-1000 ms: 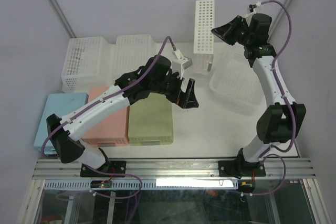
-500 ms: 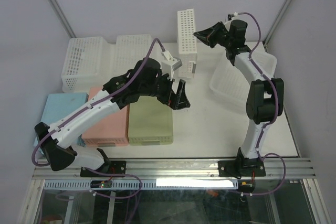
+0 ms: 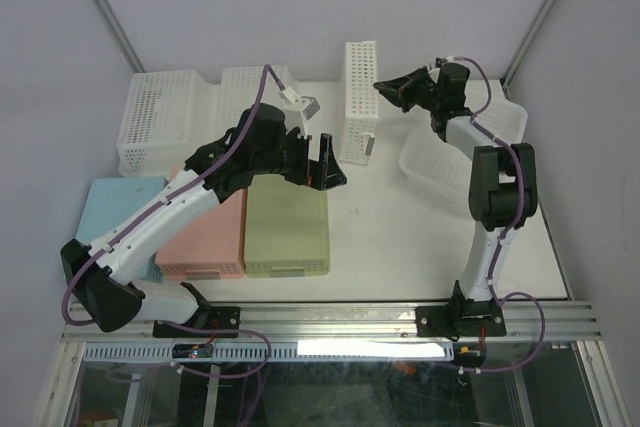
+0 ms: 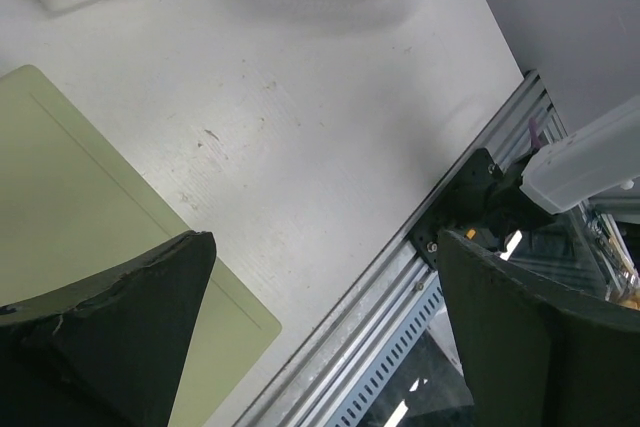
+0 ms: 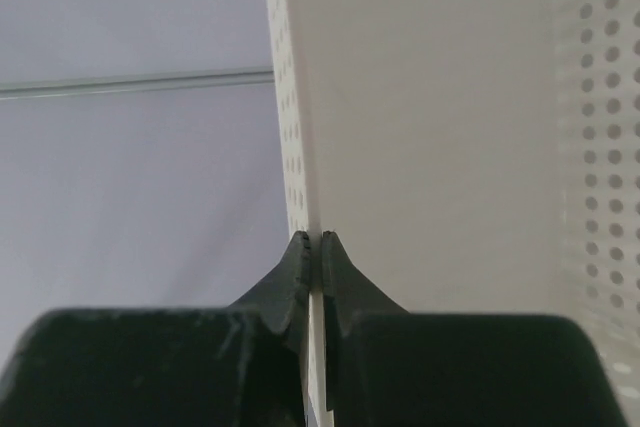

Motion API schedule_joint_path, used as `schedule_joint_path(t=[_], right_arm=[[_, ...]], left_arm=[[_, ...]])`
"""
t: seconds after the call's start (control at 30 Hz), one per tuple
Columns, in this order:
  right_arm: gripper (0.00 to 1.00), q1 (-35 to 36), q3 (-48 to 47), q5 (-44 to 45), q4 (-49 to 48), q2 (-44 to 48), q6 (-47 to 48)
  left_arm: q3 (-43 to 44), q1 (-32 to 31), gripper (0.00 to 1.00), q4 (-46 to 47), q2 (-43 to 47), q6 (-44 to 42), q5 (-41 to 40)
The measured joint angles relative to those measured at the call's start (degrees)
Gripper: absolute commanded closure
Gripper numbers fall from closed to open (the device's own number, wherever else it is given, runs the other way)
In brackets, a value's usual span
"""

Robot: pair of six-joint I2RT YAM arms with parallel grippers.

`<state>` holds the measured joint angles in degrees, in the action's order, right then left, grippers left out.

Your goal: Turn the large container upside down

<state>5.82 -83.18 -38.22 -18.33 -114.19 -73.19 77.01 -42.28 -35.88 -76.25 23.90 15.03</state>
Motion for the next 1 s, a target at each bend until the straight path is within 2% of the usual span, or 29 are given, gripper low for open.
schedule_joint_path(t=[0.17, 0.3, 0.53, 0.6, 0.7, 0.77, 1.0], right_arm=[[1.00, -2.43, 3.13, -0.24, -1.40, 0.39, 0.24], [1.00, -4.13, 3.54, 0.72, 3.54, 2.14, 4.26], [0.64, -5.92, 2.16, 4.94, 17.29, 3.56, 12.50], [0.60, -5.90, 1.46, 6.36, 22.01, 3.45, 14.71], [0.48, -5.55, -1.29, 8.02, 28.39, 2.43, 18.05], [0.37, -5.11, -4.22, 9.53, 32.92, 1.68, 21.03], [0.33, -1.84, -15.19, 19.15, 45.29, 1.36, 31.54]], left_arm=[[-0.04, 0.00, 0.01, 0.52, 0.00, 0.72, 0.02], [-0.15, 0.02, 0.01, 1.44, 0.00, 1.03, 0.15], [-0.74, 0.02, 0.01, 2.54, 0.00, 1.75, 0.50], [-0.79, 0.02, 0.01, 2.58, 0.00, 2.12, 0.50], [-0.79, 0.02, 0.01, 2.91, 0.00, 2.29, 0.48], [-0.79, 0.02, 0.01, 2.93, 0.00, 2.34, 0.48], [-0.79, 0.02, 0.01, 2.97, -0.52, 2.38, 0.50]])
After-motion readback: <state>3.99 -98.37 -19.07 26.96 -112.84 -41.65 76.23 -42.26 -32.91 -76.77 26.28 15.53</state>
